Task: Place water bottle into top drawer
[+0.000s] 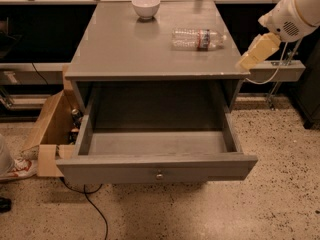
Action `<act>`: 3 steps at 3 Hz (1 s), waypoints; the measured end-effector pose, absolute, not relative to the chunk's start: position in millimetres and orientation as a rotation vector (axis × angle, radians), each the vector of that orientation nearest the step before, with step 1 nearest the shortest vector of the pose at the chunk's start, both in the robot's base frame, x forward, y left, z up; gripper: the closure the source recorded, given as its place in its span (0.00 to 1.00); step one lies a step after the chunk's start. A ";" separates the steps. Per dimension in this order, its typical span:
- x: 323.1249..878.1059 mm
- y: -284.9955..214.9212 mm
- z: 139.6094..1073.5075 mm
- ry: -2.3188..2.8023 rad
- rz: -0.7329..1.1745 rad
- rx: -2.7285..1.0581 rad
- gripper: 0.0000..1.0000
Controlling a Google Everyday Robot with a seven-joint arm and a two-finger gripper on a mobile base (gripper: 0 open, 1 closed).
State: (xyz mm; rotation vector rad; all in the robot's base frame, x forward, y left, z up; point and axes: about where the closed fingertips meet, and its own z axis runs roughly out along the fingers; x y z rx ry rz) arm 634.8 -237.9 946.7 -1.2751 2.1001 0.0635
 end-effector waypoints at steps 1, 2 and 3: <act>635.6 -237.1 946.1 2.098 0.065 -1.277 0.00; 665.7 -222.7 946.0 2.018 0.040 -1.305 0.00; 706.8 -206.2 945.6 1.935 0.039 -1.285 0.00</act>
Offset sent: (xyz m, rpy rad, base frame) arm 0.0751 0.0334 0.0041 -0.0017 -0.1727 0.0992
